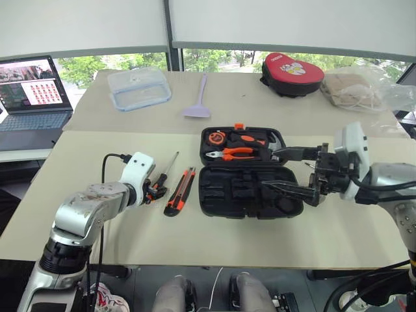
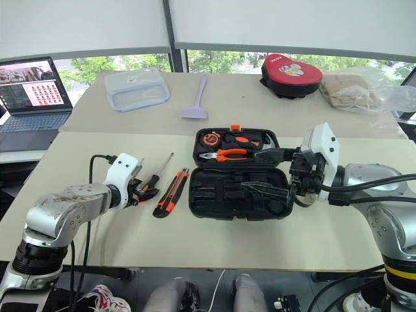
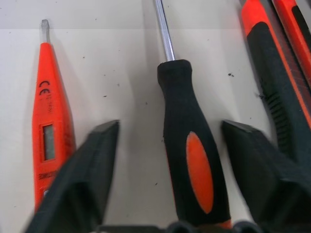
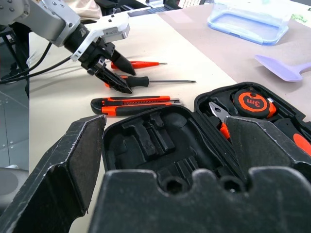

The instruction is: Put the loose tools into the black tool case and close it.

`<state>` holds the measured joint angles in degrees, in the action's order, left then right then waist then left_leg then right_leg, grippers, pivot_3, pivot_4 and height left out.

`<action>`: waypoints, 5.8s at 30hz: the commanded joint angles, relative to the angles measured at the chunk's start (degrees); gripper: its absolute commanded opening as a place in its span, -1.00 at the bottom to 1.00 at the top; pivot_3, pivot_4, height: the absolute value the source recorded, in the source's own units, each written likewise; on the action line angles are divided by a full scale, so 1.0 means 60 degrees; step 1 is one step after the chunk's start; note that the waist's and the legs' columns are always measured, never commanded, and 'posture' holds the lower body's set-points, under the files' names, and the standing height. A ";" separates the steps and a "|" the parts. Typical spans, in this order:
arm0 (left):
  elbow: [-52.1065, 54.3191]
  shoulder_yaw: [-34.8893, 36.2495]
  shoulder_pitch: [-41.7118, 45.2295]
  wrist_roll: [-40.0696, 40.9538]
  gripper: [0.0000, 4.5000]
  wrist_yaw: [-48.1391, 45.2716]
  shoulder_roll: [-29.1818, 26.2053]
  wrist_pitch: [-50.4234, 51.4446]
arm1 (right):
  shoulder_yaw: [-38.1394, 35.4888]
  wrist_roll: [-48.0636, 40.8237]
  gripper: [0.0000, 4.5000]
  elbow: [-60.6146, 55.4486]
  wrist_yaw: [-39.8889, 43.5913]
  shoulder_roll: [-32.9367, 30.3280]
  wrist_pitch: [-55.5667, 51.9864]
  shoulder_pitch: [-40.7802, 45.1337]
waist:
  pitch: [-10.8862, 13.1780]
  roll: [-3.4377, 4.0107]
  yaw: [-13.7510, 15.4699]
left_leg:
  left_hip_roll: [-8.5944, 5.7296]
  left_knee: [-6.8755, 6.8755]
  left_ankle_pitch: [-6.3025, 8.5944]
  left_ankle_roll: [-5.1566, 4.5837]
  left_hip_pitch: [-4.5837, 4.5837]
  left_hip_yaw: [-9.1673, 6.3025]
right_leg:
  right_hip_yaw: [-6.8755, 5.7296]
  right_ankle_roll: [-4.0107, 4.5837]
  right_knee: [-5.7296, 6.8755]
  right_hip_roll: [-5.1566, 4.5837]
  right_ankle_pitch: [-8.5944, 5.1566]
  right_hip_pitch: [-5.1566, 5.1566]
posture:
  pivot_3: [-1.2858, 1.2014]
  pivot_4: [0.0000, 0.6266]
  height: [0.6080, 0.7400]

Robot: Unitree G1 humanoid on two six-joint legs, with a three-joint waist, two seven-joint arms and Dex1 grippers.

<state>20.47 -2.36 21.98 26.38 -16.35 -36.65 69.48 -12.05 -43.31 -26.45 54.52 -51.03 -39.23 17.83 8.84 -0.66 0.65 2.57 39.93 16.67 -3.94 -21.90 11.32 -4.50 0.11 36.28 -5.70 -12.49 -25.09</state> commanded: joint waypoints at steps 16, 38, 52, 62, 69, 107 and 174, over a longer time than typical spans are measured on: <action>-0.1641 -0.2751 0.3885 -0.1605 -0.61 -0.6514 -0.1020 -0.6130 | -0.2204 0.0908 1.00 0.0072 0.0050 -0.0407 0.0881 -0.2555 | 0.0006 -0.0013 0.0086 | -0.0008 0.0032 0.0001 -0.0001 -0.0023 -0.0008 | -0.0022 -0.0002 -0.0003 0.0001 0.0001 0.0006 | 0.03 -0.52 0.87; -0.8217 -0.4656 0.6192 -0.5049 -0.61 -0.7929 0.2530 -1.0223 | -0.2893 0.0973 1.00 -0.0580 -0.0686 0.0006 0.0960 -0.3495 | 0.0014 -0.0027 0.0012 | 0.0017 0.0144 0.0028 -0.0059 -0.0092 -0.0044 | -0.0024 -0.0013 0.0010 0.0026 0.0006 -0.0013 | 0.03 -0.52 0.87; -0.8731 -0.4434 0.6325 -0.5631 -0.61 -0.7819 0.2965 -1.0103 | -0.2567 0.0937 1.00 -0.0572 -0.0795 -0.0021 0.0921 -0.3184 | 0.0014 -0.0027 0.0025 | 0.0014 0.0162 0.0033 -0.0069 -0.0104 -0.0052 | -0.0027 -0.0023 0.0008 0.0022 0.0012 -0.0014 | 0.03 -0.52 0.87; -0.7917 -0.3832 0.6486 -0.5311 0.96 -0.7983 0.3067 -0.9363 | -0.2680 0.0793 1.00 -0.0712 -0.0791 -0.0004 0.0840 -0.3353 | 0.0014 -0.0027 0.0012 | 0.0015 0.0171 0.0034 -0.0071 -0.0108 -0.0054 | -0.0026 -0.0025 0.0014 0.0021 0.0014 -0.0015 | 0.03 -0.52 0.87; -0.7772 -0.3906 0.6228 -0.5381 0.30 -0.8385 0.3232 -0.9537 | -0.2657 0.0842 1.00 -0.0666 -0.0823 0.0024 0.0888 -0.3401 | 0.0014 -0.0027 0.0019 | 0.0013 0.0172 0.0034 -0.0071 -0.0108 -0.0054 | -0.0027 -0.0027 0.0013 0.0021 0.0014 -0.0013 | 0.03 -0.52 0.87; -0.1443 0.0020 0.3007 0.0567 0.99 -1.1513 -0.1015 -0.4552 | -0.1273 0.4605 1.00 0.7669 0.0568 -0.1696 0.4255 -0.1559 | 0.0011 -0.0017 -0.0378 | 0.0014 0.0162 0.0037 -0.0067 -0.0014 -0.0026 | 0.0027 -0.0107 0.0092 0.0008 -0.0052 0.0016 | 0.03 -0.52 0.87; -0.0607 -0.0807 0.2095 0.0549 1.00 -1.0476 -0.2595 -0.5998 | 0.4166 0.7511 -0.54 0.8713 0.3723 0.1029 0.7575 0.4290 | 0.0025 0.0045 -0.0238 | 0.0031 0.0179 0.0048 -0.0012 -0.0049 0.0002 | 0.0051 -0.0008 0.0145 0.0046 -0.0065 -0.0045 | 0.03 -0.52 0.87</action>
<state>16.66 -8.23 33.58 29.99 -79.70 -52.35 34.90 13.15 1.35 27.51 77.00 -44.49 6.63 42.29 8.99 -0.39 -0.77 2.75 41.01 16.96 -4.01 -22.19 11.33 -4.20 0.06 37.15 -5.42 -12.88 -25.36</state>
